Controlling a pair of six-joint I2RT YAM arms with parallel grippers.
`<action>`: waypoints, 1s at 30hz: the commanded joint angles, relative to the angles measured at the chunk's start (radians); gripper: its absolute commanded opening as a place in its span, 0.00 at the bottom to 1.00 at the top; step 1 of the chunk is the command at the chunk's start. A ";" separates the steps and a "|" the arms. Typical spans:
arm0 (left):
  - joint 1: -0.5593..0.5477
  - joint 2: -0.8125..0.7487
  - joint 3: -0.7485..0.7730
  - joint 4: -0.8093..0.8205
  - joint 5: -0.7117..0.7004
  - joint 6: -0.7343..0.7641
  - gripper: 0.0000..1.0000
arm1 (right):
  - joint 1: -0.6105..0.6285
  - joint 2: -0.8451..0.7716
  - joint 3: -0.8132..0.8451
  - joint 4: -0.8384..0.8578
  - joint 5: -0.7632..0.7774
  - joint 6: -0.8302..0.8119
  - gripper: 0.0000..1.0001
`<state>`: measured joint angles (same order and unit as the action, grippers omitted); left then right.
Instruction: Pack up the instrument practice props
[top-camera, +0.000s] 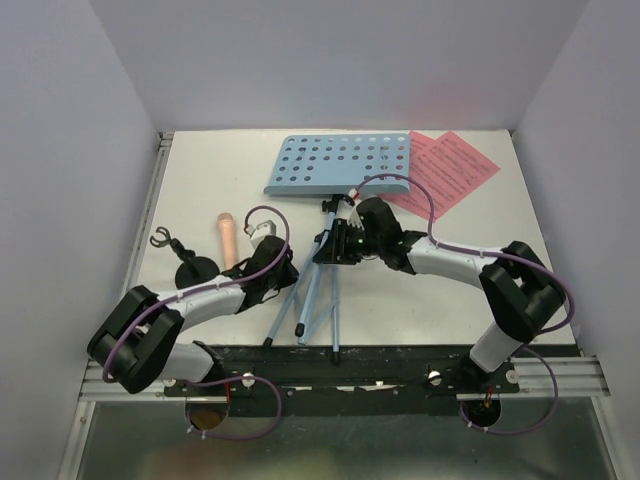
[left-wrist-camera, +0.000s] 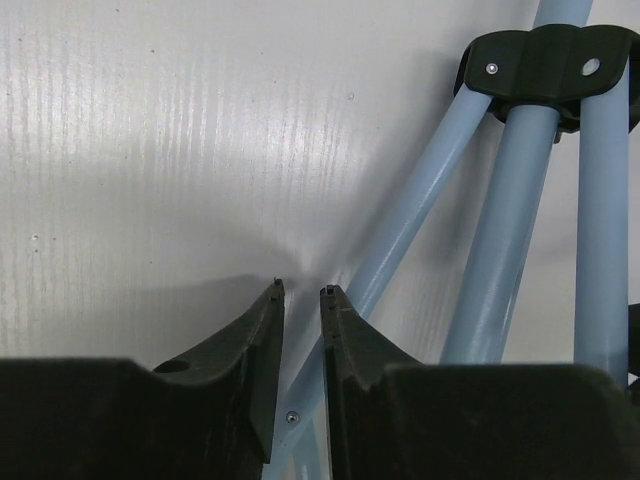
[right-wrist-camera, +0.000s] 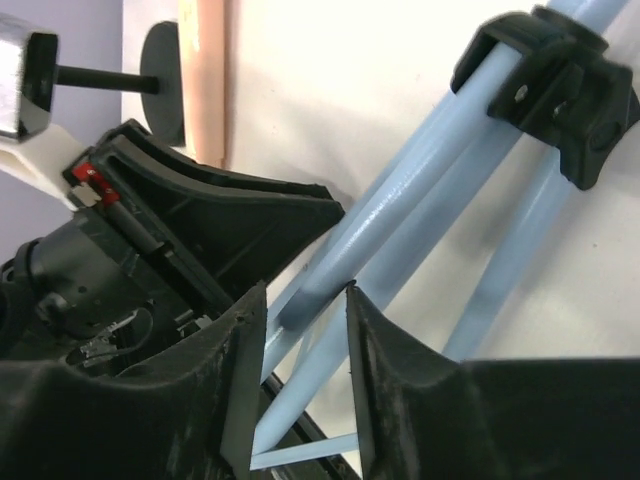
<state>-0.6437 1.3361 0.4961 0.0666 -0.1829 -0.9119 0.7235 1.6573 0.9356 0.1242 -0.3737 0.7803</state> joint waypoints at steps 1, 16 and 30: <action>-0.028 -0.028 -0.039 0.027 0.040 -0.047 0.29 | 0.008 0.024 -0.037 -0.008 -0.027 -0.036 0.38; -0.085 -0.006 -0.169 0.200 0.076 -0.120 0.12 | 0.011 0.121 -0.152 -0.011 0.130 -0.144 0.06; -0.114 -0.021 -0.255 0.326 0.085 -0.142 0.00 | 0.010 0.157 -0.218 -0.081 0.298 -0.199 0.01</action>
<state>-0.7120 1.3186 0.2813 0.4183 -0.2119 -1.0340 0.7303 1.7222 0.8116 0.3012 -0.2768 0.6994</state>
